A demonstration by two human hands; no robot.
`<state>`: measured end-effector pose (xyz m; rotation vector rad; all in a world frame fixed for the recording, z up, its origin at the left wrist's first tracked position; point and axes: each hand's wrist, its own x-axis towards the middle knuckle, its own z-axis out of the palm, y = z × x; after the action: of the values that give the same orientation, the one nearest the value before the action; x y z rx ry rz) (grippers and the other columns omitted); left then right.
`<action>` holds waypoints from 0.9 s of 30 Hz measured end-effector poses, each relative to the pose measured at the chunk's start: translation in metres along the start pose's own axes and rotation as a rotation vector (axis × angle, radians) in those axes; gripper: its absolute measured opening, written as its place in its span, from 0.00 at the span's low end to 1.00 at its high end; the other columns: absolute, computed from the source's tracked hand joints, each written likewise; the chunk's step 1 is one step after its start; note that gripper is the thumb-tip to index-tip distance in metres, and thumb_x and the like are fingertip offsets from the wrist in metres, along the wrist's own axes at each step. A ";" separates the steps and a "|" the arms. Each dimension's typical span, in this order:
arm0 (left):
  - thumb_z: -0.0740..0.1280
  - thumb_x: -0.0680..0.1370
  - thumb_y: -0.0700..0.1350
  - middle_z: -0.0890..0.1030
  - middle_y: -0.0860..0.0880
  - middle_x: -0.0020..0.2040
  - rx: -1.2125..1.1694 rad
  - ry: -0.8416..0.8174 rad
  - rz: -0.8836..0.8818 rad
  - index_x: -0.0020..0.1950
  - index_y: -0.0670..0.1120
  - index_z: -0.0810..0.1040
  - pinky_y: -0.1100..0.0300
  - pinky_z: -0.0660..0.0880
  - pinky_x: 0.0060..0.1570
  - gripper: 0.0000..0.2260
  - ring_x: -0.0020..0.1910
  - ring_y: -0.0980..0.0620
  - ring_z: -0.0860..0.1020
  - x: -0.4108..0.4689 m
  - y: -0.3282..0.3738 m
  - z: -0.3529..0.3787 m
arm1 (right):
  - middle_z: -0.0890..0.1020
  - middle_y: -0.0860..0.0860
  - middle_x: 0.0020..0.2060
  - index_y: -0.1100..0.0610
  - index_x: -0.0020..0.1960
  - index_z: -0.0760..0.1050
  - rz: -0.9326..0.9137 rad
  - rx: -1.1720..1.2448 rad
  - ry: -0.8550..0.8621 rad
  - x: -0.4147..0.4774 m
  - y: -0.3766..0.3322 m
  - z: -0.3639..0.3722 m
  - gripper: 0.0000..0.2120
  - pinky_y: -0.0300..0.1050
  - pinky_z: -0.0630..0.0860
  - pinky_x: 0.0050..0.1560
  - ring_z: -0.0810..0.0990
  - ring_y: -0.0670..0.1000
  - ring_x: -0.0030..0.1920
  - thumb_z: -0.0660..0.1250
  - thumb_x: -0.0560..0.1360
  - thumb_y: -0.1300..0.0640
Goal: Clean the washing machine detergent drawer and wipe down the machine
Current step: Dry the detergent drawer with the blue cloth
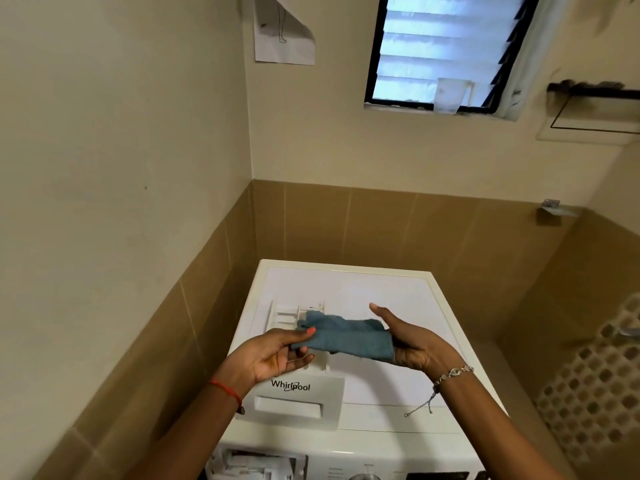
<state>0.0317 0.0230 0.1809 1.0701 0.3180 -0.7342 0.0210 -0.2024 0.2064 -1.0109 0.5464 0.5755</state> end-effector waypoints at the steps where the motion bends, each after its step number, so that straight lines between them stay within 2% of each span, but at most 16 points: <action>1: 0.66 0.75 0.36 0.78 0.43 0.36 -0.006 0.009 -0.017 0.45 0.37 0.75 0.59 0.80 0.27 0.03 0.21 0.56 0.74 -0.001 0.000 0.000 | 0.83 0.64 0.39 0.69 0.45 0.75 0.009 -0.004 -0.019 0.000 0.002 0.001 0.14 0.50 0.80 0.34 0.84 0.58 0.33 0.65 0.76 0.56; 4: 0.67 0.75 0.37 0.81 0.42 0.30 -0.026 0.024 -0.092 0.44 0.37 0.75 0.59 0.80 0.27 0.04 0.19 0.56 0.74 -0.003 0.002 0.001 | 0.83 0.61 0.31 0.69 0.43 0.75 0.020 -0.113 0.024 0.005 0.006 0.002 0.09 0.44 0.79 0.28 0.82 0.53 0.27 0.61 0.78 0.65; 7: 0.68 0.74 0.37 0.81 0.41 0.31 -0.047 0.012 -0.139 0.45 0.36 0.75 0.56 0.80 0.30 0.05 0.20 0.55 0.75 -0.005 0.005 -0.001 | 0.82 0.60 0.29 0.69 0.41 0.75 -0.008 -0.158 0.060 0.004 0.005 0.003 0.09 0.44 0.79 0.27 0.82 0.53 0.26 0.59 0.77 0.69; 10: 0.70 0.72 0.44 0.80 0.42 0.30 -0.046 0.061 -0.144 0.48 0.38 0.76 0.46 0.80 0.37 0.11 0.20 0.55 0.74 -0.002 0.008 -0.005 | 0.82 0.59 0.30 0.66 0.39 0.73 -0.032 -0.148 0.009 0.001 -0.002 0.007 0.08 0.46 0.81 0.30 0.83 0.53 0.29 0.60 0.76 0.70; 13: 0.72 0.71 0.49 0.78 0.44 0.26 -0.041 0.120 -0.177 0.49 0.39 0.76 0.37 0.76 0.40 0.15 0.20 0.55 0.71 0.001 0.012 -0.005 | 0.83 0.58 0.33 0.63 0.41 0.73 -0.069 -0.117 -0.019 -0.002 -0.010 0.015 0.05 0.48 0.81 0.30 0.84 0.54 0.32 0.63 0.76 0.67; 14: 0.73 0.70 0.49 0.77 0.44 0.27 -0.029 0.120 -0.174 0.48 0.39 0.76 0.35 0.76 0.41 0.15 0.23 0.55 0.72 0.000 0.013 -0.003 | 0.83 0.58 0.35 0.64 0.43 0.74 -0.088 -0.132 -0.028 -0.004 -0.012 0.018 0.03 0.47 0.81 0.31 0.84 0.54 0.34 0.63 0.76 0.67; 16: 0.73 0.69 0.46 0.78 0.43 0.36 0.004 0.091 -0.134 0.45 0.40 0.77 0.34 0.75 0.49 0.12 0.35 0.52 0.75 0.000 0.018 0.002 | 0.82 0.60 0.41 0.67 0.47 0.74 -0.141 -0.193 -0.040 -0.004 -0.016 0.023 0.03 0.44 0.82 0.34 0.82 0.55 0.41 0.64 0.74 0.70; 18: 0.71 0.72 0.43 0.80 0.42 0.48 0.073 0.068 -0.029 0.48 0.41 0.78 0.37 0.75 0.54 0.08 0.48 0.48 0.77 0.002 0.023 0.005 | 0.80 0.60 0.44 0.67 0.48 0.74 -0.260 -0.325 -0.031 -0.008 -0.021 0.028 0.06 0.41 0.81 0.36 0.80 0.54 0.44 0.64 0.72 0.73; 20: 0.68 0.74 0.42 0.81 0.43 0.54 0.155 0.035 0.182 0.55 0.44 0.78 0.46 0.77 0.50 0.10 0.53 0.46 0.79 0.005 0.031 0.006 | 0.81 0.57 0.45 0.65 0.53 0.75 -0.532 -0.543 -0.019 -0.014 -0.027 0.030 0.14 0.39 0.81 0.39 0.82 0.52 0.44 0.67 0.69 0.75; 21: 0.67 0.75 0.40 0.81 0.44 0.54 0.201 0.028 0.320 0.57 0.45 0.77 0.51 0.78 0.48 0.11 0.52 0.47 0.79 0.004 0.036 0.006 | 0.82 0.54 0.47 0.62 0.58 0.75 -0.682 -0.625 -0.037 -0.017 -0.032 0.032 0.21 0.39 0.80 0.43 0.83 0.50 0.45 0.68 0.68 0.76; 23: 0.64 0.76 0.36 0.82 0.46 0.50 0.299 0.052 0.548 0.53 0.46 0.78 0.58 0.76 0.47 0.09 0.49 0.50 0.79 0.000 0.049 0.007 | 0.82 0.50 0.51 0.56 0.64 0.72 -0.893 -0.736 -0.094 -0.025 -0.042 0.035 0.29 0.41 0.80 0.51 0.82 0.46 0.51 0.68 0.67 0.77; 25: 0.61 0.75 0.30 0.84 0.50 0.42 0.382 0.065 0.672 0.44 0.46 0.79 0.63 0.77 0.41 0.12 0.42 0.53 0.80 -0.002 0.062 0.006 | 0.81 0.51 0.54 0.52 0.62 0.73 -1.014 -0.850 -0.045 -0.028 -0.051 0.035 0.29 0.42 0.78 0.55 0.81 0.45 0.53 0.66 0.69 0.77; 27: 0.60 0.73 0.26 0.85 0.53 0.37 0.441 0.056 0.743 0.37 0.48 0.81 0.66 0.78 0.38 0.19 0.37 0.56 0.81 -0.002 0.073 0.005 | 0.83 0.51 0.52 0.49 0.54 0.78 -1.088 -0.897 0.055 -0.027 -0.057 0.034 0.24 0.39 0.79 0.51 0.82 0.44 0.52 0.65 0.71 0.76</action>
<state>0.0793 0.0394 0.2334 1.5009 -0.2121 -0.0977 0.0444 -0.2011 0.2740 -1.9545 -0.3134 -0.2440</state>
